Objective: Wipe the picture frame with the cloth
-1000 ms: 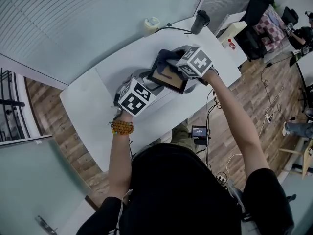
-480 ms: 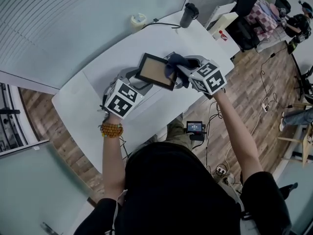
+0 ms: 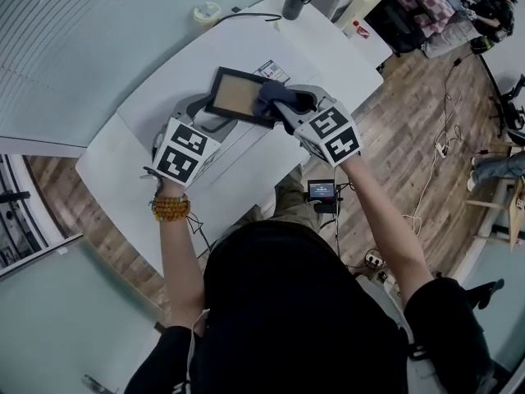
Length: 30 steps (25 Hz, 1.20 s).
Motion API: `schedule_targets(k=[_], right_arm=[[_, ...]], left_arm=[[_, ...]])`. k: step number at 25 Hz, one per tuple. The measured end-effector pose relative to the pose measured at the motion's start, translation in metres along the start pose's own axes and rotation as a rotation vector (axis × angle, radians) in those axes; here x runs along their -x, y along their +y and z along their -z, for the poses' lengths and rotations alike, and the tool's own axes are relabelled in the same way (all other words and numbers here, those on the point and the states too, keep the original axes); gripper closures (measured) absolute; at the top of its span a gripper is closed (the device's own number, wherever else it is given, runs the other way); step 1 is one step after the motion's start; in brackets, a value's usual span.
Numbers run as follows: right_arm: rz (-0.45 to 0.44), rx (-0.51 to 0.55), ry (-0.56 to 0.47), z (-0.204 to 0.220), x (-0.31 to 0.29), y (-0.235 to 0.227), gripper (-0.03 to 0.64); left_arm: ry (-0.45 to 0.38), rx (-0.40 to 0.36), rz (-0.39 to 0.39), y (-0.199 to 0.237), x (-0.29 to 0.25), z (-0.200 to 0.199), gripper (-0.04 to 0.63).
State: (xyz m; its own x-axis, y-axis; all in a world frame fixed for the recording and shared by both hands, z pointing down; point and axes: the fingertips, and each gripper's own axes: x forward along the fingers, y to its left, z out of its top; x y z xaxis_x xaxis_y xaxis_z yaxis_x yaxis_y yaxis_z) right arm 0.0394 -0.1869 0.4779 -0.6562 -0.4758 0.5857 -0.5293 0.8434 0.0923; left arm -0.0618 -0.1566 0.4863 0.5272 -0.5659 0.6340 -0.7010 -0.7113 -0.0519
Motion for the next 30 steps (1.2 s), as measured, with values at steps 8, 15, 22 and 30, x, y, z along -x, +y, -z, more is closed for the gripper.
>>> schedule_targets(k=[8,15,22,30], right_arm=[[-0.058,0.022,0.021,0.001,0.007,0.026,0.546],[-0.544,-0.224,-0.193,-0.043,0.05,0.076,0.543],[-0.266,-0.243,-0.58,-0.114,0.058,0.016,0.538],[0.191,-0.124,-0.721,-0.109,0.077,-0.014,0.538]], left_arm=[[-0.003,-0.004,-0.002,0.002,-0.001,0.001,0.31],[-0.017,-0.003,0.018,-0.002,0.0,0.002,0.311],[-0.445,0.236,-0.113,0.032,0.051,-0.025,0.318],[-0.616,0.285,-0.332,0.042,0.097,-0.018,0.484]])
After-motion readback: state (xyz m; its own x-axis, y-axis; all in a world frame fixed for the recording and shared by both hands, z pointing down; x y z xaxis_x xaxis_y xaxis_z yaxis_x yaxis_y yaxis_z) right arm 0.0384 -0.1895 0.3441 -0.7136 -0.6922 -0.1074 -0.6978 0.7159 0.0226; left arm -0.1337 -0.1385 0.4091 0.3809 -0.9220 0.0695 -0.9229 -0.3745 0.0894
